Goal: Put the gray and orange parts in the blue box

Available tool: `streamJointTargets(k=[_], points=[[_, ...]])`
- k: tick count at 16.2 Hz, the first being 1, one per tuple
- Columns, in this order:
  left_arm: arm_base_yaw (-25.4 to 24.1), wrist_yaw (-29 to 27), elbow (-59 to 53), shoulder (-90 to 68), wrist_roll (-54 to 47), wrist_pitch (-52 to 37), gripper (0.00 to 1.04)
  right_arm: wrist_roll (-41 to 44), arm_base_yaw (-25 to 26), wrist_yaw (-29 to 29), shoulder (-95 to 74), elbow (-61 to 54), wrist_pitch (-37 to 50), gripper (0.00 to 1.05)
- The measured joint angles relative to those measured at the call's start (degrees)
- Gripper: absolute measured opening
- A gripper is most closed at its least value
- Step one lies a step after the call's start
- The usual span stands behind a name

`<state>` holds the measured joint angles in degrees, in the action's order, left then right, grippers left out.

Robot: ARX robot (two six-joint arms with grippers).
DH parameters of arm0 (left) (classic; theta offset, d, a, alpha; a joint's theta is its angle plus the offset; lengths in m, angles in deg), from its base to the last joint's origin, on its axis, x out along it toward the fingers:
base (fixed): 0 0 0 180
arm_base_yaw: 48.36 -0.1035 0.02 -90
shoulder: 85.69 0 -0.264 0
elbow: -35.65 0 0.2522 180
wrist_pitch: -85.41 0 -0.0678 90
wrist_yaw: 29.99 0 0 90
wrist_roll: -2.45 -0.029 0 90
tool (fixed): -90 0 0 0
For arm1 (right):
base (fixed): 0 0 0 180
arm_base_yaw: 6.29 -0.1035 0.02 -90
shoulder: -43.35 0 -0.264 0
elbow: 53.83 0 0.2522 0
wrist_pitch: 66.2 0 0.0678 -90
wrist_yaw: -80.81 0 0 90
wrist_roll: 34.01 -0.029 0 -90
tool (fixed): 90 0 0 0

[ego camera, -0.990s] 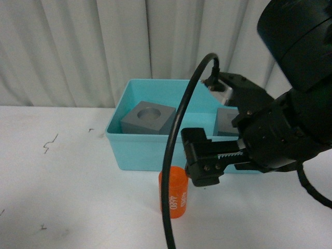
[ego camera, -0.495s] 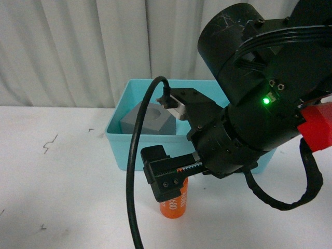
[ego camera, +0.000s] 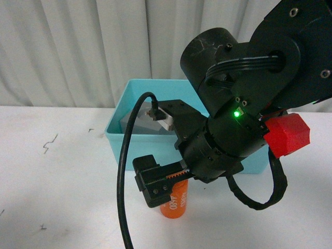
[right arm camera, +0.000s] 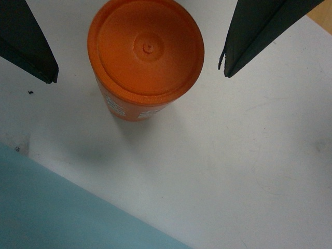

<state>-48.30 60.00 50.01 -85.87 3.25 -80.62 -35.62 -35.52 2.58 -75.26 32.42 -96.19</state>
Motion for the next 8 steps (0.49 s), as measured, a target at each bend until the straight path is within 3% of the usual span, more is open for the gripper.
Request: streamJointTargets(k=[4, 8], points=[[0.00, 0.00, 0.00, 0.00, 0.00, 0.02, 0.98, 0.04, -0.02, 0.04, -1.33, 0.20, 0.61, 0.96], [0.00, 0.00, 0.00, 0.00, 0.00, 0.02, 0.98, 0.22, -0.13, -0.07, -1.31, 0.50, 0.90, 0.57]])
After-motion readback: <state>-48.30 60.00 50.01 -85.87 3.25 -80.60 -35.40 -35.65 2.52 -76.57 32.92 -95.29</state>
